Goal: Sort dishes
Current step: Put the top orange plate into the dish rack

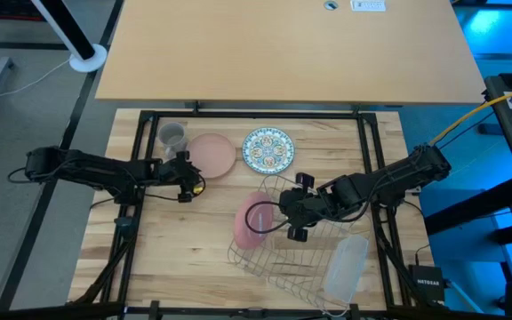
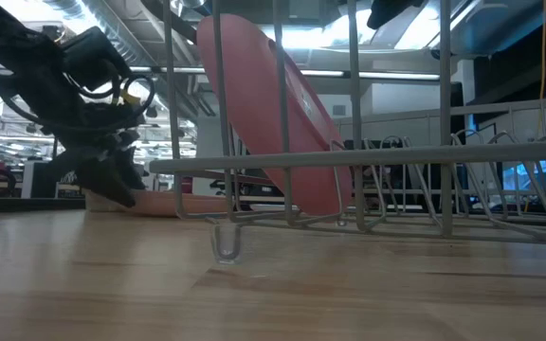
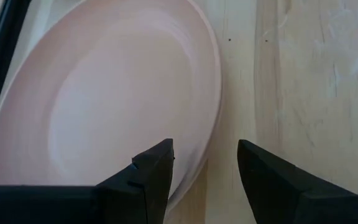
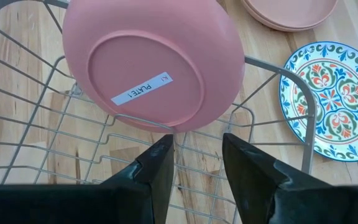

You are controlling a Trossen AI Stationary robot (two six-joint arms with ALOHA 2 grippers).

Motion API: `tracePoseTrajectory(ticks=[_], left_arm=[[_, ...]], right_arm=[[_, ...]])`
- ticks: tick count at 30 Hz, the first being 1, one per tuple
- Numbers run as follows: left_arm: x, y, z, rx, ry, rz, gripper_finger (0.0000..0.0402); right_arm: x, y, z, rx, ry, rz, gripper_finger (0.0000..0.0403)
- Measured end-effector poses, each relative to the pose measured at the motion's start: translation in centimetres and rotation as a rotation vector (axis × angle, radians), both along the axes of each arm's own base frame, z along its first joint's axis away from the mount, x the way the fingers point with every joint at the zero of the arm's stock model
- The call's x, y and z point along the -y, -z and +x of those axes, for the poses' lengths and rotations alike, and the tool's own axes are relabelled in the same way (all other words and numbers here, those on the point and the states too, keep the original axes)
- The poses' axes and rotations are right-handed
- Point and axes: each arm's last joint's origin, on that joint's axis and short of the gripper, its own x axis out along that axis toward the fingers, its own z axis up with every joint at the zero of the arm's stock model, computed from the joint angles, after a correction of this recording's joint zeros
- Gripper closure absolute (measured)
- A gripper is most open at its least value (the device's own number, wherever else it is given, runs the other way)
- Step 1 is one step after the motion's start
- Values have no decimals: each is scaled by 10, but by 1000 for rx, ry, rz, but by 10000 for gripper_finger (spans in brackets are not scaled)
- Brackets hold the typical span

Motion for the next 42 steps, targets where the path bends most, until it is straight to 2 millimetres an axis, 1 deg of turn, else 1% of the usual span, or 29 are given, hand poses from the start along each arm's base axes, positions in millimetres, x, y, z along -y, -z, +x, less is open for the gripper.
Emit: tracePoseTrajectory(ticks=[2,4,9,13,17,21,26,29,42], left_arm=[[0,-1,1,-2,3,-1,238],[0,-4,3,3,2,0,254],[-1,-13,7,-25,11,3,311],[-1,-14,6,-59,6,-8,355],[-1,-14,5,-68,8,-8,376],[-1,-14,5,-64,3,-11,374],[-1,-14,5,-30,-66,-65,343],[0,-14,6,-15,-73,-105,328],[0,-14,6,-26,-46,-95,335]], right_arm=[[0,0,0,0,0,0,260],[0,0,0,0,0,0,260],[0,0,0,0,1,0,260],[0,0,0,0,1,0,260],[0,0,0,-1,1,0,260],[0,0,0,-1,1,0,260],[0,0,0,-1,1,0,260],[0,0,0,-1,1,0,260],[0,0,0,-1,1,0,260]])
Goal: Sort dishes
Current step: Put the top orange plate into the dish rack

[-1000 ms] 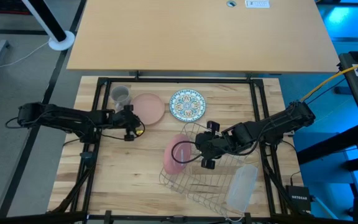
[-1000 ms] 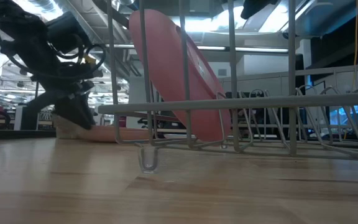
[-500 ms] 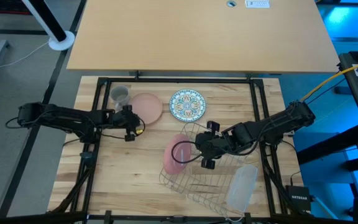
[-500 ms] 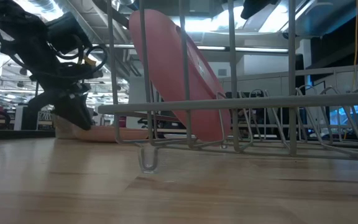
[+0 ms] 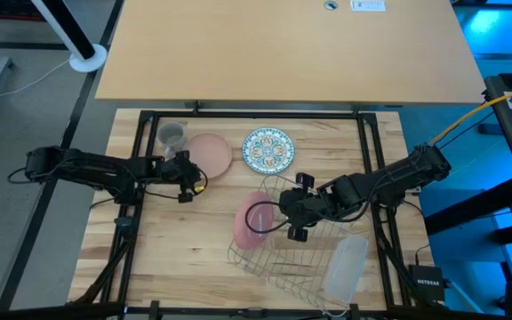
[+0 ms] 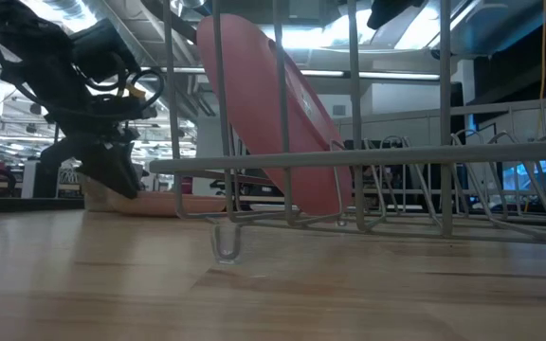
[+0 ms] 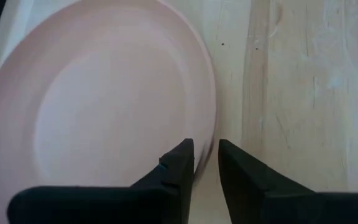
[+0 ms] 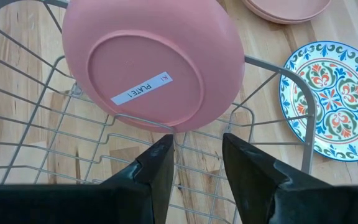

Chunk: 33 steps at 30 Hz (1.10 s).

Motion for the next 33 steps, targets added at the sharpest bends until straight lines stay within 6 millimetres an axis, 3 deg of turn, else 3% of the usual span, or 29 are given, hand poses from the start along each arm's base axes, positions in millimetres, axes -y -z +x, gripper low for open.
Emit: tracePoseTrajectory(ticks=[10,23,28,33], left_arm=[[0,0,0,2,4,-1,396],[0,-2,2,65,-63,-65,400],[1,-13,11,223,-100,-157,401],[-1,-36,20,339,-147,-198,401]], right_arm=[[0,0,0,0,0,0,260],[0,0,0,0,0,0,260],[0,0,0,-1,0,0,260],[0,0,-1,-8,-1,-4,260]])
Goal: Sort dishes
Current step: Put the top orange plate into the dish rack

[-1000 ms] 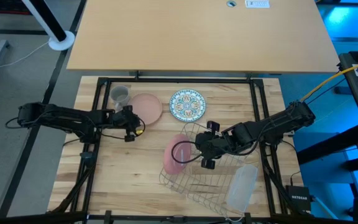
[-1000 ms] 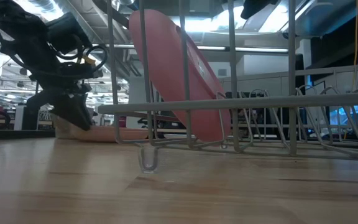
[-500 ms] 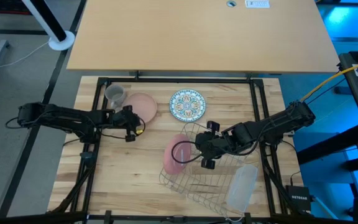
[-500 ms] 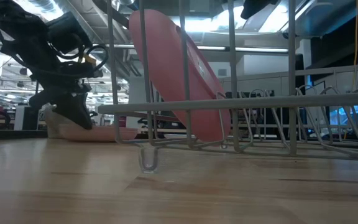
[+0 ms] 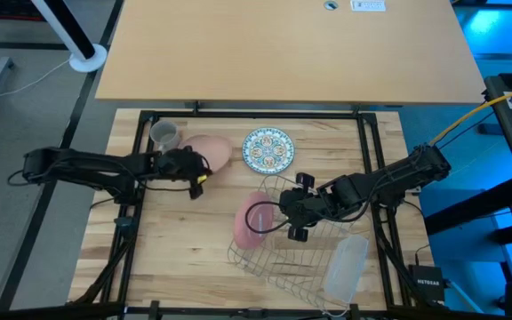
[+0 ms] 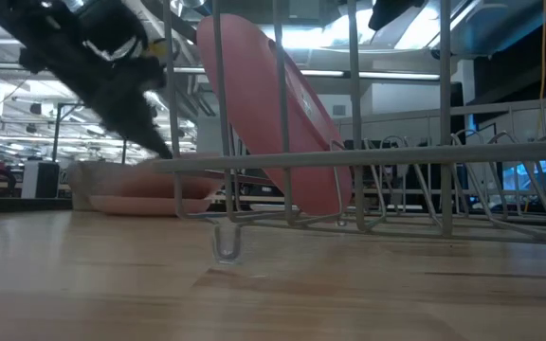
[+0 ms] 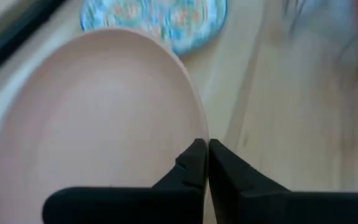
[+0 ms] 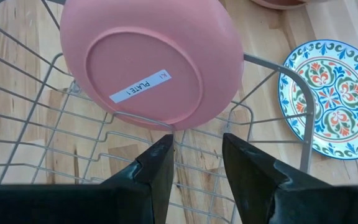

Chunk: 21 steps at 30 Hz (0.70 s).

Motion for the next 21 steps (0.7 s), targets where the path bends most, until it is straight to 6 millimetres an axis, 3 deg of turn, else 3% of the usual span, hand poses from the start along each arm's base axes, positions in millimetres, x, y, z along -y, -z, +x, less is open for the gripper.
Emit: tracePoseTrajectory(ticks=[8,16,21], left_arm=[[-1,-51,6,207,-33,-14,401],[2,-98,-2,392,-28,5,402],[10,-126,-8,517,3,-27,401]], right_arm=[[0,0,-1,-12,-1,-5,260],[4,1,-6,-44,20,-78,260],[8,-10,-15,-7,34,-101,260]])
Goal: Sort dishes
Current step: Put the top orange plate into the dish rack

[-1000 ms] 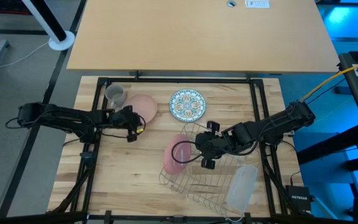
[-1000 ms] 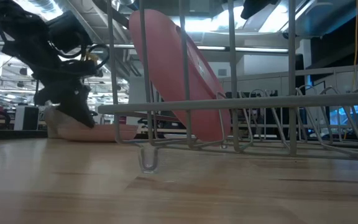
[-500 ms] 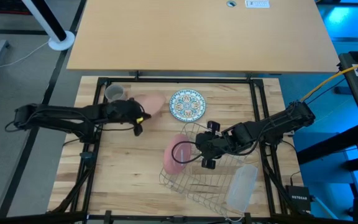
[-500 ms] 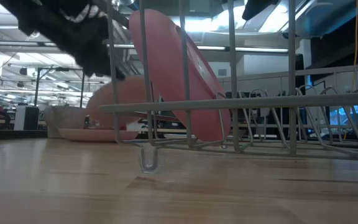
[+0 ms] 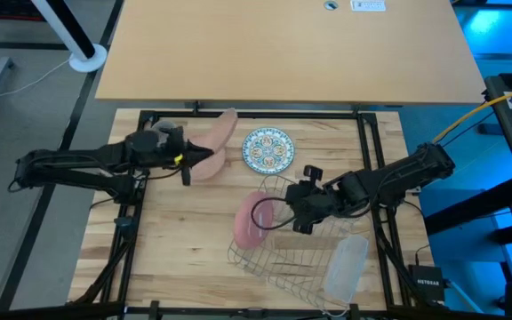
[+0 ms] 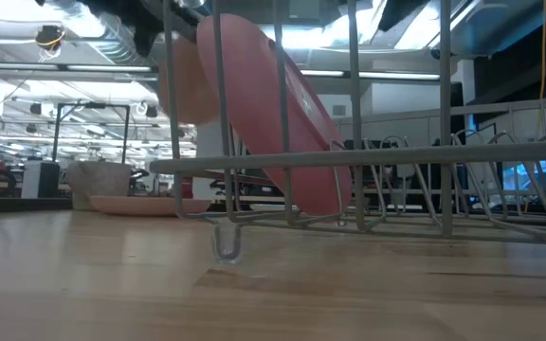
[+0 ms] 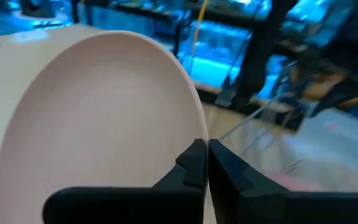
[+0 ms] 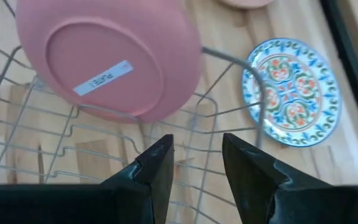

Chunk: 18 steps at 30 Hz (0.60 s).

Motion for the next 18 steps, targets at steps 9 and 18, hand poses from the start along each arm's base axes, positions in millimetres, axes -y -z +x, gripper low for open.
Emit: tracePoseTrajectory(ticks=[9,18], left_arm=[[29,-39,1,285,158,-53,401],[68,-51,12,483,327,-185,401]], right_arm=[[12,-30,-22,133,45,-54,260],[17,-34,-30,136,71,-127,260]])
